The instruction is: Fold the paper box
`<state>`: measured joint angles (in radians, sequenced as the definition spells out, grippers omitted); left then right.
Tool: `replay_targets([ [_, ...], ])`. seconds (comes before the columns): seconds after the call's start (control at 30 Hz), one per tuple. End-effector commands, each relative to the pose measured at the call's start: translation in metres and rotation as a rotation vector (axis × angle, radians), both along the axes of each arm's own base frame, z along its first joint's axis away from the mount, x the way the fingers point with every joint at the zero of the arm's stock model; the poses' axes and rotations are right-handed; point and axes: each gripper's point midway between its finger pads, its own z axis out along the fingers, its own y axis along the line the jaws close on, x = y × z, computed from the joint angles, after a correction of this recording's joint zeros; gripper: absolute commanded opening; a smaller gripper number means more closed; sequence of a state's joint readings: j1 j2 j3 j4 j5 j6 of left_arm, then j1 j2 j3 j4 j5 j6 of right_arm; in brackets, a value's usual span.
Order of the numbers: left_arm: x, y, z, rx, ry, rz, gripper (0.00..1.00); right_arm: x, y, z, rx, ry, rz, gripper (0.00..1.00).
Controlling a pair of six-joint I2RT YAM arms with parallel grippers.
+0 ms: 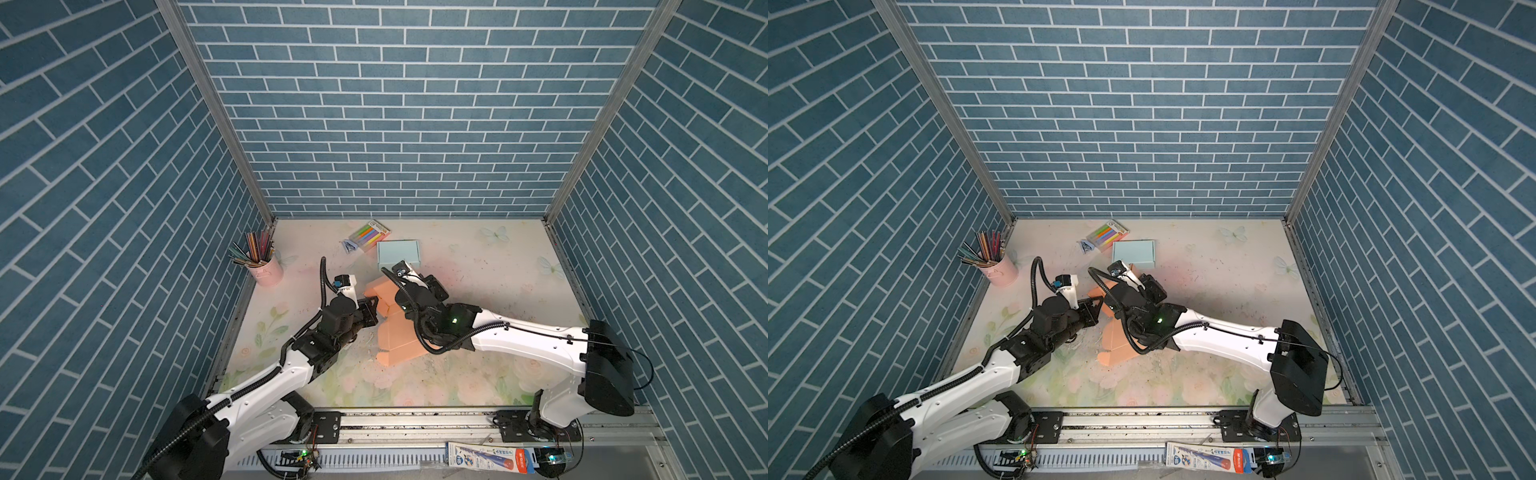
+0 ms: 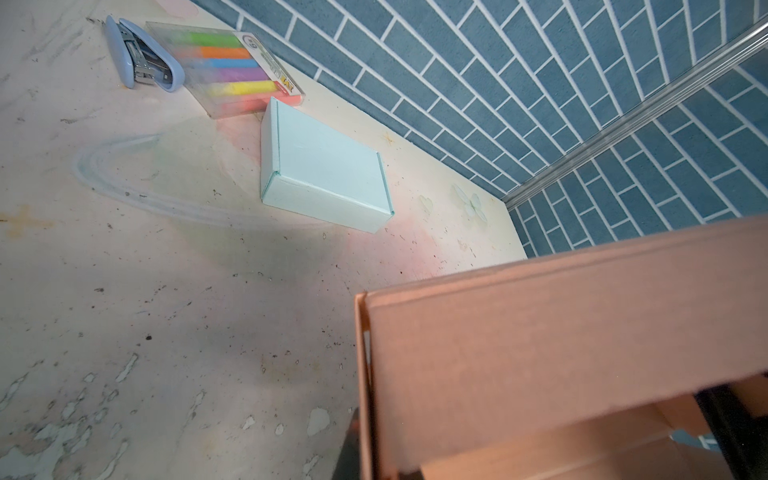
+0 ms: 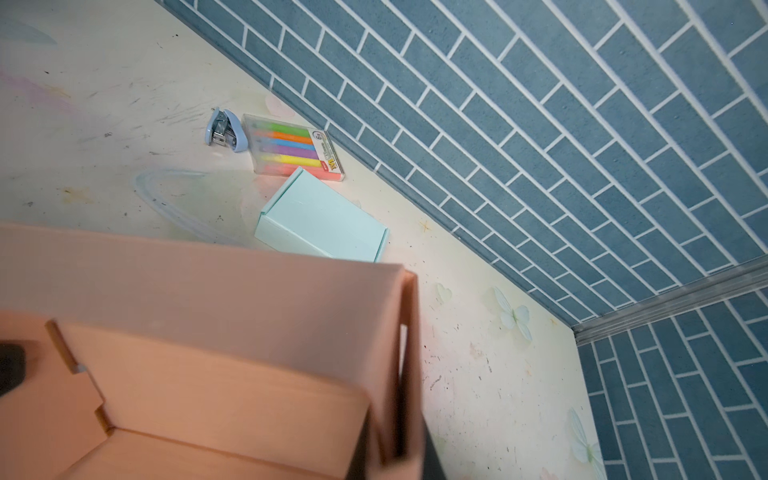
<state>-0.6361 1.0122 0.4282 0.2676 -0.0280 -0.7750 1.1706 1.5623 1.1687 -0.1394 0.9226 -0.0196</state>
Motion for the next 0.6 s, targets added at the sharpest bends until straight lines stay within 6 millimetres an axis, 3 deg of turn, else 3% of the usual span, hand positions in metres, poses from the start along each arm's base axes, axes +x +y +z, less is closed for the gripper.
replay_targets([
  [0.0,-0.002,-0.0072,0.0025,0.007,0.001,-0.026,0.0,0.009,-0.0096,0.0108,-0.042,-0.075,-0.066,0.0],
  [0.13,-0.0021,-0.008,0.002,0.004,0.001,-0.026,0.0,0.011,-0.0103,0.0075,-0.064,-0.086,-0.081,0.13],
  [0.33,-0.0018,-0.0102,0.0018,0.004,-0.001,-0.031,0.01,0.0103,-0.0089,0.0119,-0.056,-0.11,-0.076,0.16],
  [0.4,-0.0013,-0.0116,0.0009,0.003,0.0,-0.034,0.01,0.0102,-0.0074,0.011,-0.06,-0.112,-0.072,0.15],
  [0.57,-0.0012,-0.0132,-0.0006,0.007,0.002,-0.037,0.0,0.0102,-0.0066,0.0047,-0.073,-0.105,-0.067,0.0],
])
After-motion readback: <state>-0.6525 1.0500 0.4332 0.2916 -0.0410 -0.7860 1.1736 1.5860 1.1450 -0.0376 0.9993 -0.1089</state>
